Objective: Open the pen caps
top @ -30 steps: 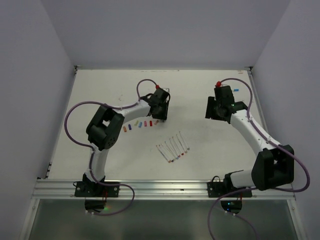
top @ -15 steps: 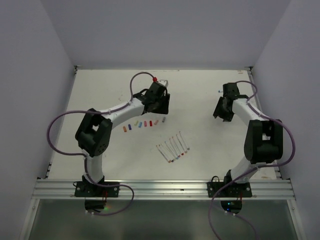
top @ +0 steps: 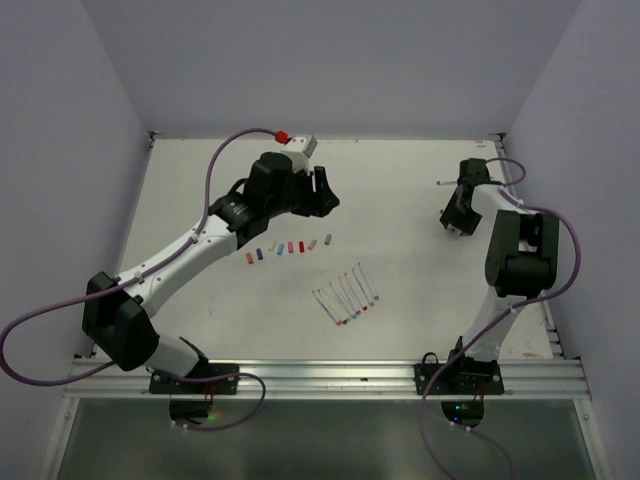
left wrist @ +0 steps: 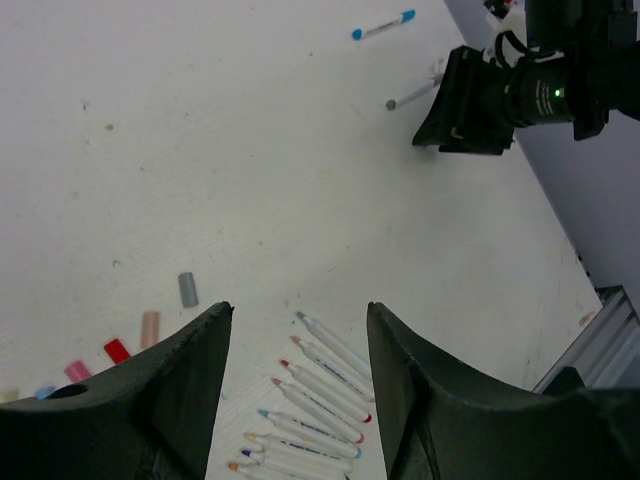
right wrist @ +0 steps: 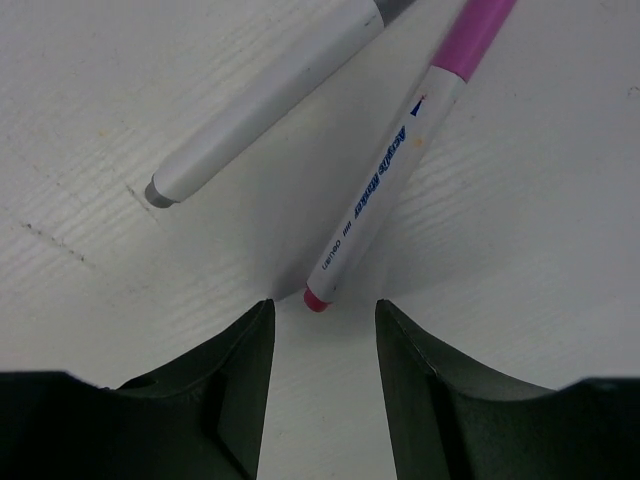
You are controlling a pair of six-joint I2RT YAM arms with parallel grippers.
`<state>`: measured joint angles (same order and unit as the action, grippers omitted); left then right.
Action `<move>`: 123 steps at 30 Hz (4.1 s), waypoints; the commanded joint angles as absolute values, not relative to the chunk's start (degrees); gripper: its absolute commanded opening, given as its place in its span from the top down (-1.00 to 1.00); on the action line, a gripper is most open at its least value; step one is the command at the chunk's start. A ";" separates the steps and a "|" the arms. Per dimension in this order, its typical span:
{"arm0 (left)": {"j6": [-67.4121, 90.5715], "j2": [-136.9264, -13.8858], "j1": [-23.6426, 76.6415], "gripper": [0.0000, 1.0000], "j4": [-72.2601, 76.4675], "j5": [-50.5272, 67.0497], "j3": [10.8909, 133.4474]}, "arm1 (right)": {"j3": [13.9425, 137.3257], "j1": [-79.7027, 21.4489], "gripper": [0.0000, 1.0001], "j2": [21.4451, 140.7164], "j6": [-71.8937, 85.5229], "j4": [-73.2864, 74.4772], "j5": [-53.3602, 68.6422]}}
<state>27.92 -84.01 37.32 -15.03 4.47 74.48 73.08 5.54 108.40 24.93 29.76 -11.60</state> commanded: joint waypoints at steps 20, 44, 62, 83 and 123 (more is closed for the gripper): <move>28.39 -78.93 37.62 -0.20 -12.30 11.16 65.39 | 78.84 6.77 0.30 114.87 27.42 29.09 -17.14; 33.65 -73.04 37.53 -0.21 -11.88 16.69 62.23 | 62.31 -1.47 1.00 85.26 28.05 33.39 -18.11; 47.98 -78.75 28.83 -0.18 10.88 37.17 54.85 | 57.66 -27.24 1.00 67.32 14.15 26.63 34.89; 52.20 -79.63 29.53 -0.05 15.38 35.68 51.77 | 57.13 -32.17 1.00 70.31 18.89 18.72 33.31; 39.73 -92.70 33.13 1.00 -13.59 16.02 72.93 | 63.54 -45.69 1.00 80.50 16.35 26.53 -21.21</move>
